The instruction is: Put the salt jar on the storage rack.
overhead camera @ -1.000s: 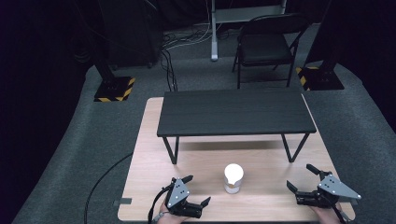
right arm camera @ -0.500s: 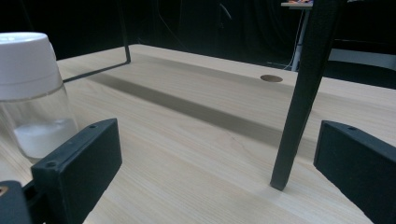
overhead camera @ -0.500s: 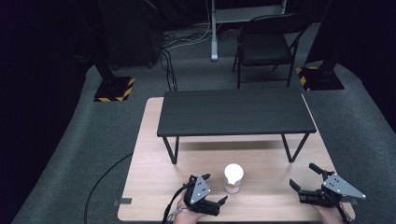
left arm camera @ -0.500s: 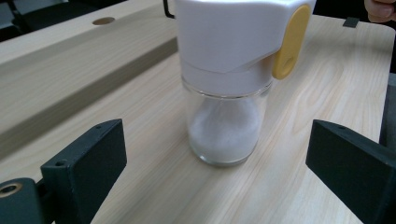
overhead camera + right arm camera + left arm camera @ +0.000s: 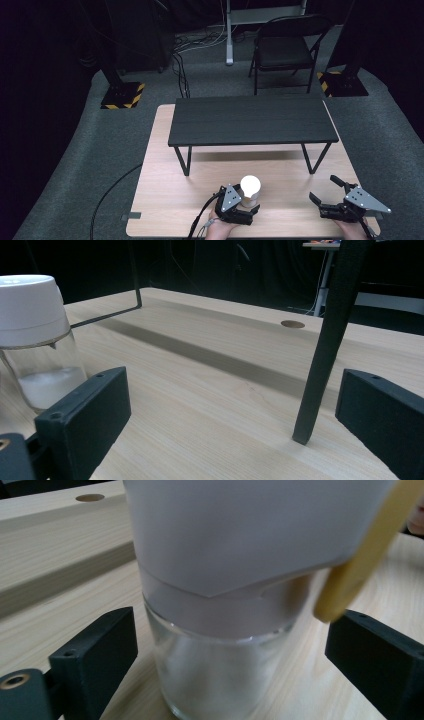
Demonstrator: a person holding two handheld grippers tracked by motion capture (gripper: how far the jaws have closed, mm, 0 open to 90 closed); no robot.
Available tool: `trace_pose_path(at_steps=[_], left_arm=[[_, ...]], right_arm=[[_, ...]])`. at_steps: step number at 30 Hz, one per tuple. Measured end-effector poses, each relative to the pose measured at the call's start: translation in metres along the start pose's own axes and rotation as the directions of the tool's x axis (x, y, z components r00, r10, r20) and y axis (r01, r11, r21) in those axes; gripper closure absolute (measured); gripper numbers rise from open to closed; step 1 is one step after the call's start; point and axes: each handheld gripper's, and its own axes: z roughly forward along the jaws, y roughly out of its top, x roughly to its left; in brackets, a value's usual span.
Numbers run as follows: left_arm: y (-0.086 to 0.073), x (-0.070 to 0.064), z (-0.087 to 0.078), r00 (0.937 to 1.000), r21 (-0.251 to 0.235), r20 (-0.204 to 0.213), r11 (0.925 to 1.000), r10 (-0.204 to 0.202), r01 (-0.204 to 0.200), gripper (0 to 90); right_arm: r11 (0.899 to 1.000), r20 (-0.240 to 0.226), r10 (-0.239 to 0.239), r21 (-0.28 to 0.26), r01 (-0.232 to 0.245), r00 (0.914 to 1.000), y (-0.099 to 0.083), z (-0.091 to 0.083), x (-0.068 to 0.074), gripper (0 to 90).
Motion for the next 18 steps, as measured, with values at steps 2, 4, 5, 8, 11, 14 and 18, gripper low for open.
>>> trace_pose_path(at_steps=[2,4,5,8,11,14,18], left_arm=[[-0.0055,-0.0023,0.0029,0.9999,-0.027,-0.011,0.9996,0.006,-0.006,13.9],[-0.0066,-0.0044,0.005,0.9996,-0.03,-0.025,0.9995,0.01,-0.011,21.1],[-0.007,-0.006,0.0059,0.9991,-0.03,-0.038,0.9994,0.016,-0.018,24.5],[-0.0105,-0.0042,0.0081,0.9993,-0.045,-0.038,0.999,0.004,-0.005,29.5],[-0.0117,-0.0067,0.0088,0.9987,-0.052,-0.049,0.9986,0.009,-0.012,30.0],[-0.0124,-0.0095,0.0088,0.998,-0.057,-0.061,0.9982,0.015,-0.018,30.3],[-0.011,-0.0095,0.0091,0.9976,-0.059,-0.067,0.9982,-0.016,0.012,30.7]], right_arm=[[1.0,-0.001,-0.001,0.001,0.001,1.0,0.0001,0.0003,0.0003,0.0],[1.0,-0.003,-0.002,0.001,0.002,1.0,0.0002,0.0006,0.0005,0.2],[1.0,-0.006,-0.002,0.003,0.002,1.0,0.0004,0.0007,0.0004,0.4],[1.0,-0.011,-0.007,0.007,0.007,0.9999,0.0009,0.0013,0.0,0.8],[1.0,-0.012,-0.004,0.008,0.004,0.9999,0.0009,0.0014,0.0,0.9],[1.0,-0.012,-0.004,0.009,0.004,0.9999,0.0011,0.0015,0.0001,1.0],[1.0,-0.013,-0.002,0.01,0.002,0.9999,0.0011,0.0018,0.0001,1.0]])
